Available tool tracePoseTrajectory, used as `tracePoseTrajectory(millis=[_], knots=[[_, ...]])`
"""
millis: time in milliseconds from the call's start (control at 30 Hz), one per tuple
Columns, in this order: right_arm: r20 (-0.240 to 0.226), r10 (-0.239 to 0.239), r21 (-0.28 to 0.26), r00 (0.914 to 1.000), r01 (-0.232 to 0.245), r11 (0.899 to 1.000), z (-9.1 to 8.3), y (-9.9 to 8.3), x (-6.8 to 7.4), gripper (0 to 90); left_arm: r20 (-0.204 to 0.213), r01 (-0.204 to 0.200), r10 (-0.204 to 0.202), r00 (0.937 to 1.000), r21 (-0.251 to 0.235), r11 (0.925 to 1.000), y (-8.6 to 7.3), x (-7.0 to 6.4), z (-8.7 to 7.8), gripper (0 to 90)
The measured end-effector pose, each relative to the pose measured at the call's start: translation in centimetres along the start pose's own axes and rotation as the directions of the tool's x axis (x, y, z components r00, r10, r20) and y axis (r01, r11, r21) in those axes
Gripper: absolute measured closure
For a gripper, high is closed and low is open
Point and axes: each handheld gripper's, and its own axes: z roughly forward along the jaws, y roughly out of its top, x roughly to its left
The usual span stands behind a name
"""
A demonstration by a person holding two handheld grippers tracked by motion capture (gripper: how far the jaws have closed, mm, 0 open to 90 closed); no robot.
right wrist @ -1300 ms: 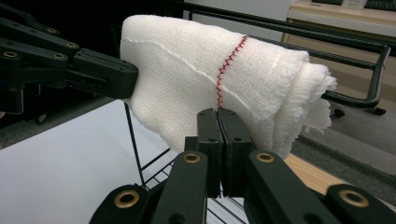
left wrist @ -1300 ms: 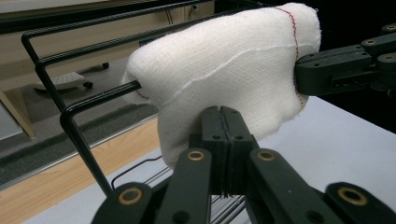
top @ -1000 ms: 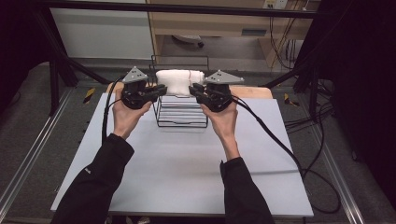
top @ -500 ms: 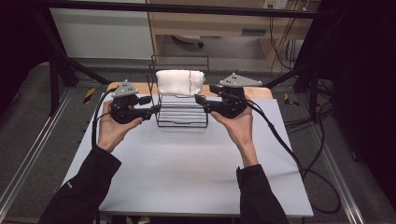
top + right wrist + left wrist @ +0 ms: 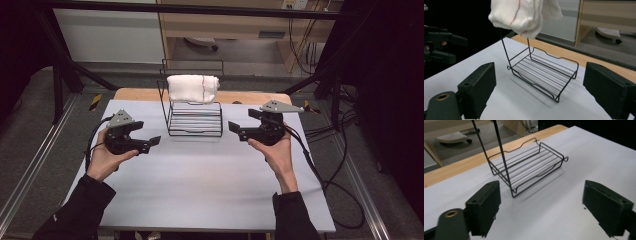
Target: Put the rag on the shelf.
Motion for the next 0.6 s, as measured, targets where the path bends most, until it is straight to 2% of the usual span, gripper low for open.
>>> tracePoseTrajectory(millis=[267, 600], knots=[[-0.007, 0.009, 0.038, 0.9999, -0.009, 0.999, -0.6, -3.6, -0.8, 5.8, -0.003, 0.046, -0.046, 0.9989, 0.007, 0.9989, -3.5, 0.4, -0.5, 6.1], [-0.024, 0.029, 0.104, 0.9993, -0.027, 0.994, -0.6, -8.2, -1.4, 3.0, 0.005, 0.056, -0.056, 0.9984, 0.027, 0.9981, -7.3, 0.4, -0.3, 6.1]])
